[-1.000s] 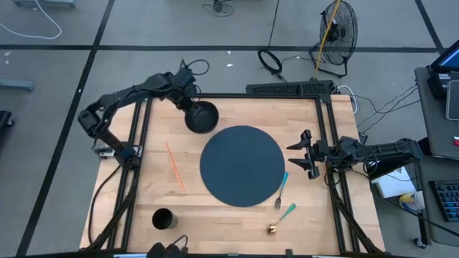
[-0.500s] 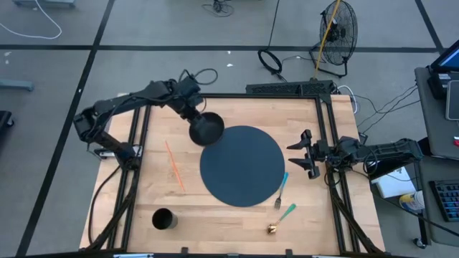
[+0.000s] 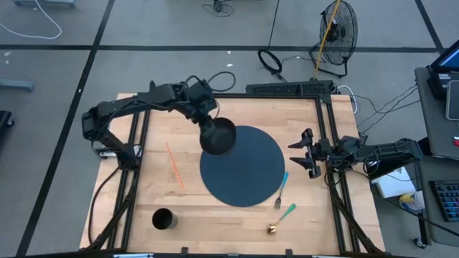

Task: Pick & Place Utensil
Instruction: Put the black bowl on the blue table placemat

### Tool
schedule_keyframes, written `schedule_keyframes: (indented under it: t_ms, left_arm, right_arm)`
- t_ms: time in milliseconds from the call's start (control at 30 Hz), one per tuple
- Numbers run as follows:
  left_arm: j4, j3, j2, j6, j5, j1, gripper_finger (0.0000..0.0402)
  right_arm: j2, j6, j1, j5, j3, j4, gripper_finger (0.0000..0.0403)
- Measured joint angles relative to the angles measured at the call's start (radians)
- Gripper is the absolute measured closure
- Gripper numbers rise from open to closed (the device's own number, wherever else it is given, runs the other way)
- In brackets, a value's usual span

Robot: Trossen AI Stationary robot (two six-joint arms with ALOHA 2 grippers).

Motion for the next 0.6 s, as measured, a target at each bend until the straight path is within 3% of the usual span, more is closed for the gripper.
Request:
schedule_keyframes:
  t_ms: [367,600]
  left_arm:
    - [-0.21,0.293,0.263,0.027,-0.007,-0.079,0.0397]
    - [-0.237,0.343,0.369,0.055,0.005,-0.124,0.0396]
  right_arm:
    - [0.0,0.003,0.0,0.0,0.0,0.015,0.0193]
    - [0.0,0.013,0.0,0.0,0.0,0.014,0.0193]
